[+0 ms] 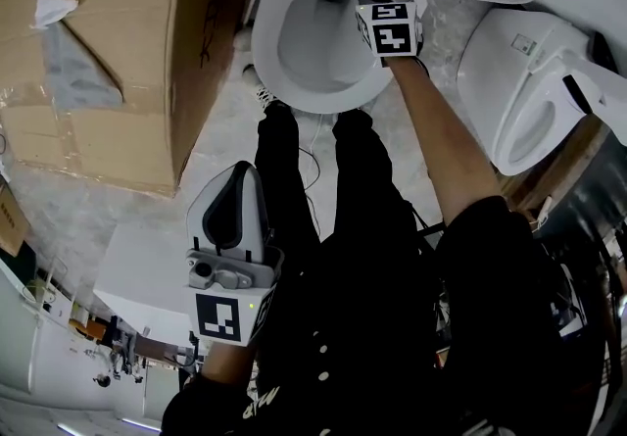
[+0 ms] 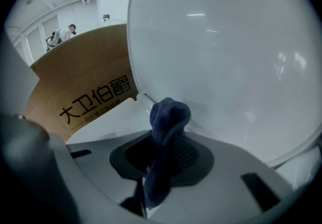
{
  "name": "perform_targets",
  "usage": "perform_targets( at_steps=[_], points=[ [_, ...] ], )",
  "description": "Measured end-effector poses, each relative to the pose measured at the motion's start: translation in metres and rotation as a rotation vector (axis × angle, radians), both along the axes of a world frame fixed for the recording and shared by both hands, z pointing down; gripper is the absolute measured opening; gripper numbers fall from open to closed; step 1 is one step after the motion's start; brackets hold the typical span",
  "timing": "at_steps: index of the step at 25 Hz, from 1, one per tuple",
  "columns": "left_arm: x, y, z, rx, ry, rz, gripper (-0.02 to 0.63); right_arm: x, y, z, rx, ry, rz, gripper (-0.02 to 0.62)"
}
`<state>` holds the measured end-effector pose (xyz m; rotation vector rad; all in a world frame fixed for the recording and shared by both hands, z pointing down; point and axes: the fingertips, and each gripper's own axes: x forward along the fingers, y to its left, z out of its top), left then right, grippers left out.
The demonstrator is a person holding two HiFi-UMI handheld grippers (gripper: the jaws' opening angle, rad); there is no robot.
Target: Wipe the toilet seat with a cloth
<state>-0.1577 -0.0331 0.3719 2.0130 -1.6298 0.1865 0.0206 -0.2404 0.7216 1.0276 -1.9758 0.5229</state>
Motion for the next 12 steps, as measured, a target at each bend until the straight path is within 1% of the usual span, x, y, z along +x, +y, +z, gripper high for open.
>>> perform_targets(
  at_steps=[3, 8, 10, 12],
  points=[
    [-0.002, -0.005, -0.016, 0.029, -0.008, -0.011, 0.006, -0.004, 0.008, -0.025, 0.038, -0.012, -0.105, 0.086],
    [-0.008, -0.01, -0.048, 0.081, -0.027, -0.016, 0.006, -0.008, 0.035, -0.082, 0.063, -0.073, -0.248, 0.086],
    [-0.006, -0.016, -0.069, 0.128, -0.031, -0.001, 0.006, -0.004, 0.045, -0.108, 0.079, -0.095, -0.29, 0.086],
    [-0.005, -0.021, -0.092, 0.187, -0.035, 0.017, 0.006, 0.004, 0.051, -0.137, 0.1, -0.121, -0.299, 0.086]
  ],
)
